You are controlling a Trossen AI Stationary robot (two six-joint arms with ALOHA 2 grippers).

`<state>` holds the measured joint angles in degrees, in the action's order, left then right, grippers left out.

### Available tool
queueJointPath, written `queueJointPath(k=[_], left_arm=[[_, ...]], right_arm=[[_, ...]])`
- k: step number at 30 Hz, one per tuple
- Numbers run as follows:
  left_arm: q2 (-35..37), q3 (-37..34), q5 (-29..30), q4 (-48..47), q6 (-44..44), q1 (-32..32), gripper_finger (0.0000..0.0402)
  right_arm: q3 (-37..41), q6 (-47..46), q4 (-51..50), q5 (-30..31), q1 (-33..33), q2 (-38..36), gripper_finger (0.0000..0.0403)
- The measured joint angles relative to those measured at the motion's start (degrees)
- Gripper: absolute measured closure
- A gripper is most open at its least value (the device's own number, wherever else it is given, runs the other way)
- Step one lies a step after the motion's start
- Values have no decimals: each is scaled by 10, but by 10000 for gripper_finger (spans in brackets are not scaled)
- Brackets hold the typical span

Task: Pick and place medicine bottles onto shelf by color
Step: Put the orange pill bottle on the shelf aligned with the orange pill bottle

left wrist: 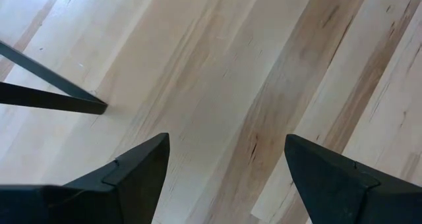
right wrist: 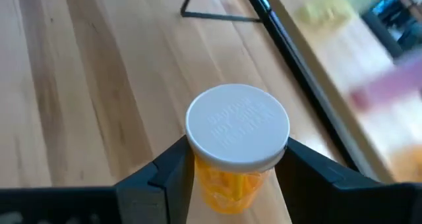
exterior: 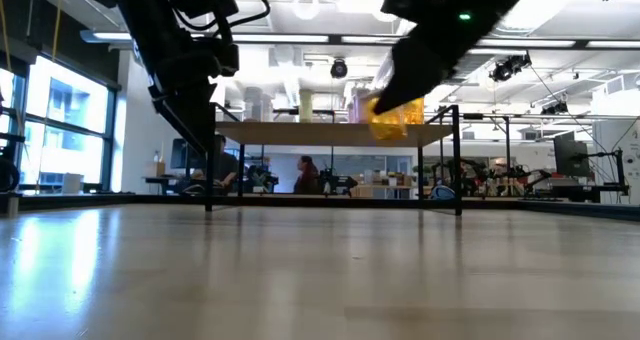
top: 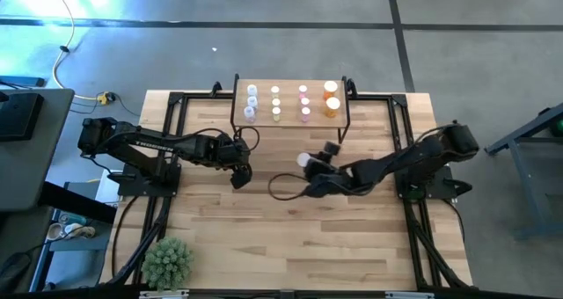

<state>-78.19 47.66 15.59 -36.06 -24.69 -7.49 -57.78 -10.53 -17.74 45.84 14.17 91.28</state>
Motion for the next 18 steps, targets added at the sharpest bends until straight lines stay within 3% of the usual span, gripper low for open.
queueJointPath(k=[9,18], left_arm=[[0,0,0,2,0,-1,110],[0,0,0,5,0,-1,110]], right_arm=[[170,-112,99,11,28,-157,229],[273,-83,235,73,2,-277,228]])
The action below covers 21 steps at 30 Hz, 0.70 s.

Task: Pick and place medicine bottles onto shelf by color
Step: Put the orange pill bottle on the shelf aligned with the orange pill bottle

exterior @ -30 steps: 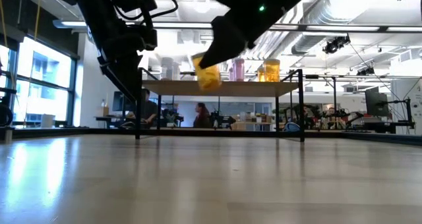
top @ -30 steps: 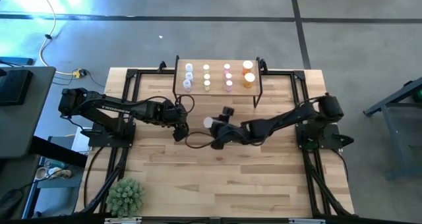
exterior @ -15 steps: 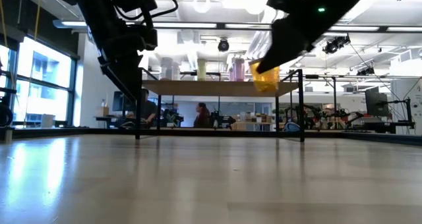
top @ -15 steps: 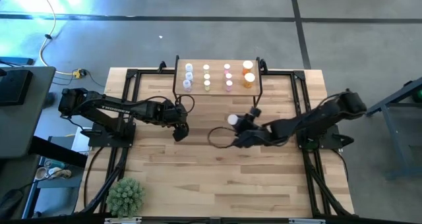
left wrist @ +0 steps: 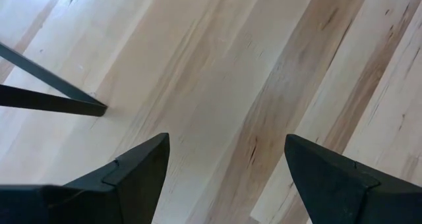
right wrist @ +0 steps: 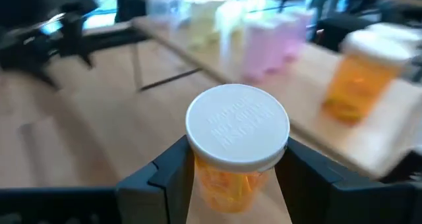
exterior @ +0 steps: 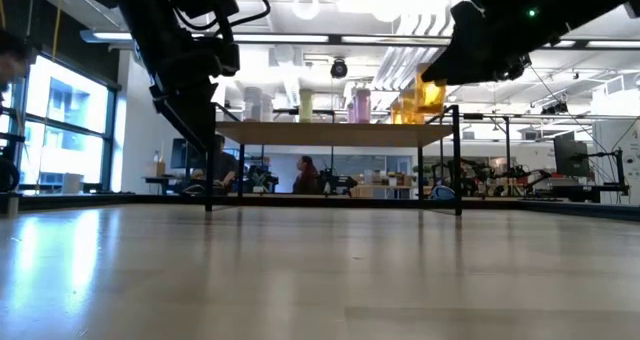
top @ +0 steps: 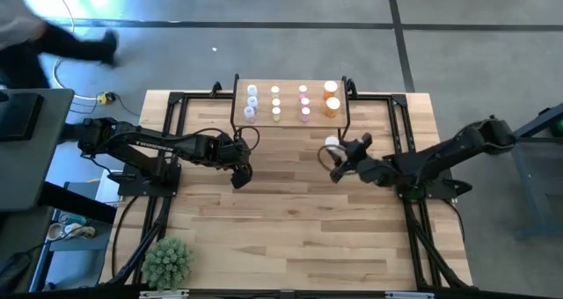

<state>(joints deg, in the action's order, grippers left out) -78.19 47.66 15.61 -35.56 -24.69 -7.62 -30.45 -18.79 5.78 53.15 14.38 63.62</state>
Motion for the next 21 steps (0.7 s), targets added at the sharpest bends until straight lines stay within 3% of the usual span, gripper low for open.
queueJointPath(k=[8,21], left_arm=[[0,0,0,4,13,0,110],[0,0,0,12,13,0,110]], right_arm=[[-14,61,13,-4,-82,-38,228],[-21,58,10,-143,-203,-37,228]])
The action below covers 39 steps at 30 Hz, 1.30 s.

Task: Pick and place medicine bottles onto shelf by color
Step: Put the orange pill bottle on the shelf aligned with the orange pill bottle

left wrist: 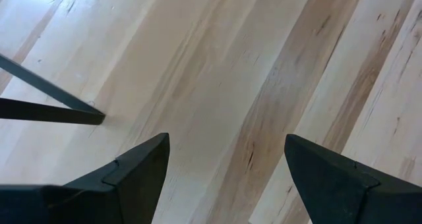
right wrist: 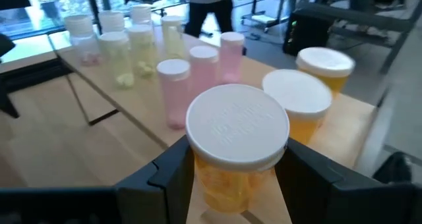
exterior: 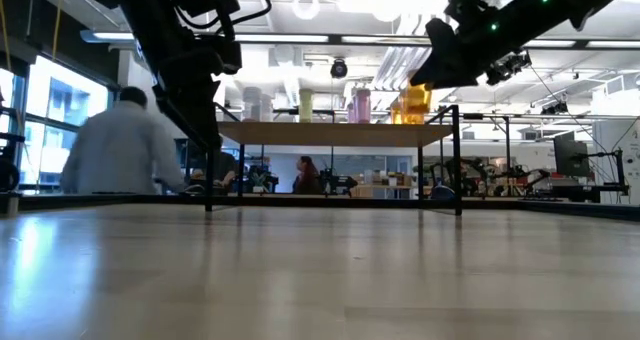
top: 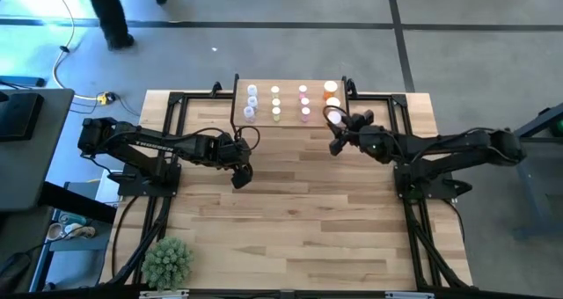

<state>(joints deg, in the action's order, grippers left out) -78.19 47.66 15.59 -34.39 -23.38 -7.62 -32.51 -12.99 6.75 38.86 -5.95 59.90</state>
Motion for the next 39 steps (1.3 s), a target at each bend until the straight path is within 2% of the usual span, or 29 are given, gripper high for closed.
queueJointPath(k=[11,19,24,39], left_arm=[[0,0,0,2,0,0,110],[0,0,0,2,0,0,110],[0,0,0,2,0,0,110],[0,0,0,2,11,0,110]], right_arm=[[0,0,-13,-79,-66,0,228],[0,15,-18,-82,-93,0,228],[-1,12,-18,-125,-109,0,228],[-1,4,-20,-130,-106,0,228]])
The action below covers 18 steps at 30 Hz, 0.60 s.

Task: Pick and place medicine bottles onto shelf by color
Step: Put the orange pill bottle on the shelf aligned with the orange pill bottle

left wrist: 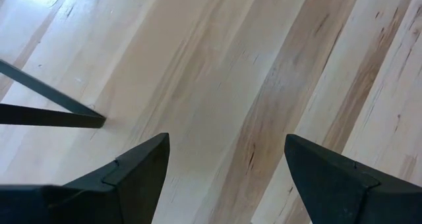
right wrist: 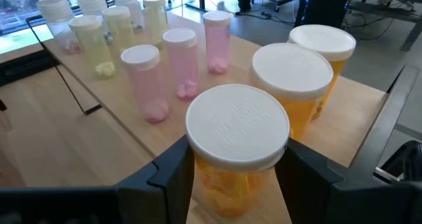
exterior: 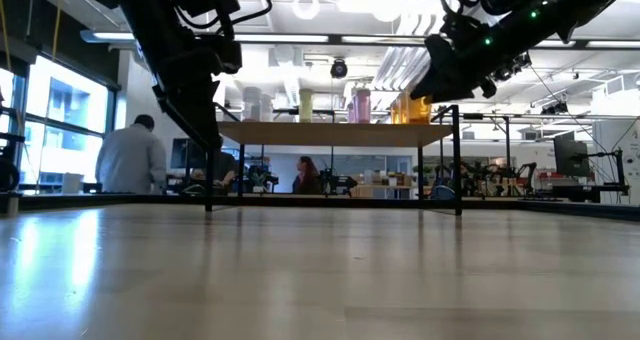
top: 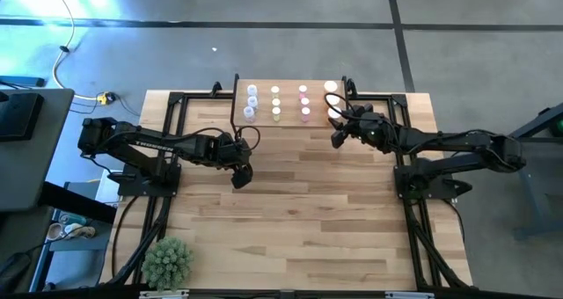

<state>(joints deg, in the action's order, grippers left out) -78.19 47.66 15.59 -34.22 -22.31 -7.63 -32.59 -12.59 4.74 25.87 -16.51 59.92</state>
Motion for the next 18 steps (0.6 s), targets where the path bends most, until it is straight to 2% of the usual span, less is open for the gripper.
queueJointPath(k=[18], left_arm=[[0,0,0,0,0,0,110]], right_arm=[[-1,-15,-15,2,-3,0,228]])
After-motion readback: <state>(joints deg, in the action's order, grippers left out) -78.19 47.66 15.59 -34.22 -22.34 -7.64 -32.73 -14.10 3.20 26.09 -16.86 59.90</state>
